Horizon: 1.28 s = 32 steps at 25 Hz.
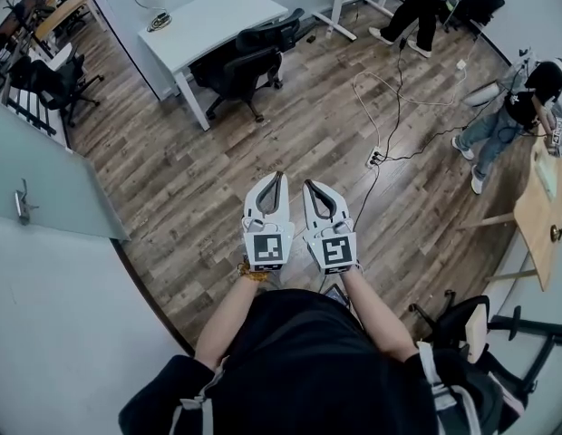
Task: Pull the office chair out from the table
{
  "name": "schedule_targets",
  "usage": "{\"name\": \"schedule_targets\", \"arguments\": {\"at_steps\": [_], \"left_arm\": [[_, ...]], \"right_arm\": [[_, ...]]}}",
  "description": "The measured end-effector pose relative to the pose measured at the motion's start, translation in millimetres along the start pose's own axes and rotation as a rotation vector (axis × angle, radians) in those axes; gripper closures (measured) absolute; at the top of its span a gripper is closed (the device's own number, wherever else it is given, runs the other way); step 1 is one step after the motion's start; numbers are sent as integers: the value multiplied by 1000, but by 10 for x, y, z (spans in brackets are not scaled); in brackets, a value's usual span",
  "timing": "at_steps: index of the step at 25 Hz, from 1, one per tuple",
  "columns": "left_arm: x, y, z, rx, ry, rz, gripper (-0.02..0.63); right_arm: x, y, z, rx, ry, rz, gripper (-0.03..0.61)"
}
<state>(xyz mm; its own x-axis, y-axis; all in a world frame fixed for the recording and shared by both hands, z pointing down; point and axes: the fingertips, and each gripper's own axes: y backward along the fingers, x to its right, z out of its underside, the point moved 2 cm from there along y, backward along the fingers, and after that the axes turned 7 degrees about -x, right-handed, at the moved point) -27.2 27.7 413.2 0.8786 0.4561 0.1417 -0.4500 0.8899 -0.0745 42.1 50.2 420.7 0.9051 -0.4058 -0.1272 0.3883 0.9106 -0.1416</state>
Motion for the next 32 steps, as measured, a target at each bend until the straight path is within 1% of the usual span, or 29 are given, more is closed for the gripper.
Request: {"name": "schedule_targets", "arguments": {"at_steps": [6,12,17,22,25,29,32], "left_arm": [[-510,-593,30,-25,6,7,591],[-1061,-1139,93,-34,10,6,591],[-1405,-1464,274,-58,18,12,591],[-1531,-1755,424,-100,26,22,591],[-1586,-1953,457,-117,14,20,591],[-1698,-2302,517,-134,-3,-14,591],[-1781,-2682,539,-151,-8,-58,591]], "right_arm": [[184,-803,-116,-25,-1,9,572],[267,-1547,-231,-37,5,3,572],[283,-2049,-247,-48,28,-3,572],[405,-2400,-184,-66,44,-32,572],[561,-2604,-118,-78,32,-35,572],[783,-2922,12,-87,17,-67,572],[1030,-3201,65,-88,39,-117,572]]}}
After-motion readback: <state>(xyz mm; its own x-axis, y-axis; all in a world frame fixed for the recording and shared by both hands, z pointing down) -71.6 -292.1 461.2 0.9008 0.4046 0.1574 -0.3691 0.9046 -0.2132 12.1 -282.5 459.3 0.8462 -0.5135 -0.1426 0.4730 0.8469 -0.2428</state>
